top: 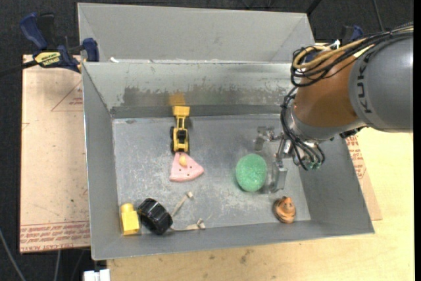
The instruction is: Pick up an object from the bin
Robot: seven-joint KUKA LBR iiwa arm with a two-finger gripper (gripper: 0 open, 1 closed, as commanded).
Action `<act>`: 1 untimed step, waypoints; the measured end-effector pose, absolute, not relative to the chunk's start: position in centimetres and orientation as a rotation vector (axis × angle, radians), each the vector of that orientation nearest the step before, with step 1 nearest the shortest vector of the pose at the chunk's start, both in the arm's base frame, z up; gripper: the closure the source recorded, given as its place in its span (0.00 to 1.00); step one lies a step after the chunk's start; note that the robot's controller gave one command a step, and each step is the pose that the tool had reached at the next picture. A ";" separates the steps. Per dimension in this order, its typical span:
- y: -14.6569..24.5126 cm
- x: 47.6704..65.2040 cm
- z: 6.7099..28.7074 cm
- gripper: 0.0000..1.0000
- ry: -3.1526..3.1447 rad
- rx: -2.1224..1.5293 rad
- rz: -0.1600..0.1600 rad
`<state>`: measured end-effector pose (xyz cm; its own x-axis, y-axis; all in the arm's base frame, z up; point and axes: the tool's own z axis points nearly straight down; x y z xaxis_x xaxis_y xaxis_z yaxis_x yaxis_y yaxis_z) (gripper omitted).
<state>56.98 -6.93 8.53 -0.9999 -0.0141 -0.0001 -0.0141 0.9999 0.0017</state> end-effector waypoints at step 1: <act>-6.6 55.9 8.0 0.00 3.143 0.025 0.003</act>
Offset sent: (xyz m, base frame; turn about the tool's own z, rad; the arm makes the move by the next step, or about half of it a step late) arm -0.0156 0.0352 -0.0153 0.2101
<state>55.89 -6.59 8.02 -0.9999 0.0158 0.0013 0.0158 0.9999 0.0017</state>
